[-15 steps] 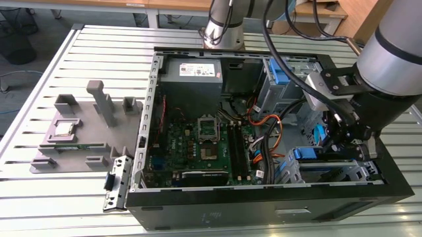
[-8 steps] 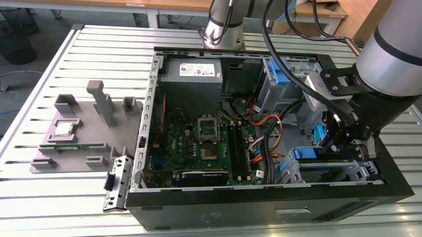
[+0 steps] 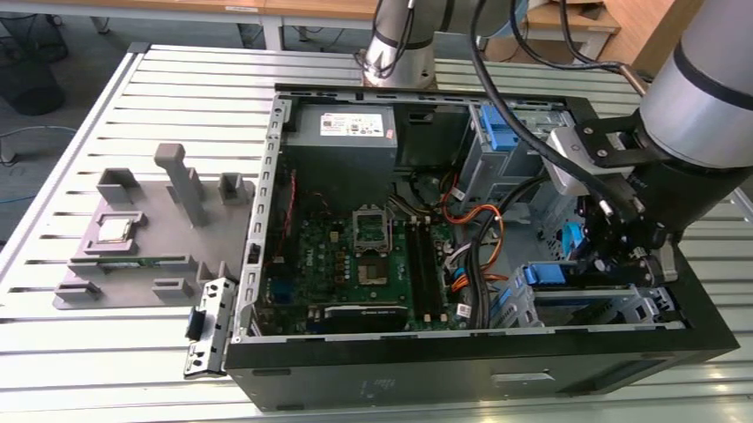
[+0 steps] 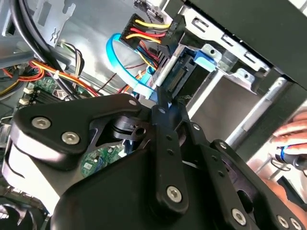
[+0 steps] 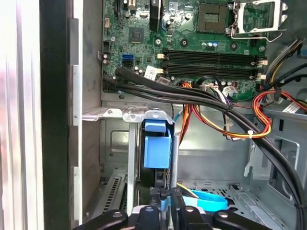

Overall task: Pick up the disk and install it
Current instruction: 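Insert the first disk wire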

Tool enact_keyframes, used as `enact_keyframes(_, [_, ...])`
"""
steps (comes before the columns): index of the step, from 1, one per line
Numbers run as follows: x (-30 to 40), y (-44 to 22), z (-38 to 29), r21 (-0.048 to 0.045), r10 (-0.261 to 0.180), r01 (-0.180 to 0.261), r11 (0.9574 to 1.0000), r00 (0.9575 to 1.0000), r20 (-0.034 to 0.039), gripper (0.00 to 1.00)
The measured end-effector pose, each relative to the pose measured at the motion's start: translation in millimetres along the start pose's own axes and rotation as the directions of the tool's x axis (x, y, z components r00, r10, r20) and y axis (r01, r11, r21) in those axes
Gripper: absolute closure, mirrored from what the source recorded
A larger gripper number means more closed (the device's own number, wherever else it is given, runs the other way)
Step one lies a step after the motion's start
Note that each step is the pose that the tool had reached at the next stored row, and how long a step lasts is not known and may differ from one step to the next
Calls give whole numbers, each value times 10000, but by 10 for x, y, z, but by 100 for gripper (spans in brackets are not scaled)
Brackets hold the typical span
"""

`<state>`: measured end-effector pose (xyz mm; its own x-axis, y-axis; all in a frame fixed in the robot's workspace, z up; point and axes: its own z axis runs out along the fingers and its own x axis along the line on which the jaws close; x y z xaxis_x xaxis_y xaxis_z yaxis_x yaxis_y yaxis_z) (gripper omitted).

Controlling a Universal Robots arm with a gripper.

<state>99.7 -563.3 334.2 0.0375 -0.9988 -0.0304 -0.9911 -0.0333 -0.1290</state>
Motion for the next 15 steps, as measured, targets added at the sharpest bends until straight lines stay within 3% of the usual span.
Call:
enact_keyframes(5, [-5,-20,-155,0,-1,1,10000,10000,-3,77])
enact_keyframes(10, [-5,-22,-166,-1,1,-1,10000,10000,4,77])
enact_keyframes(11, [-5,-25,-165,-84,2,-2,10000,10000,6,77])
enact_keyframes(15, [-4,-43,-154,-797,29,-27,9968,10000,26,77])
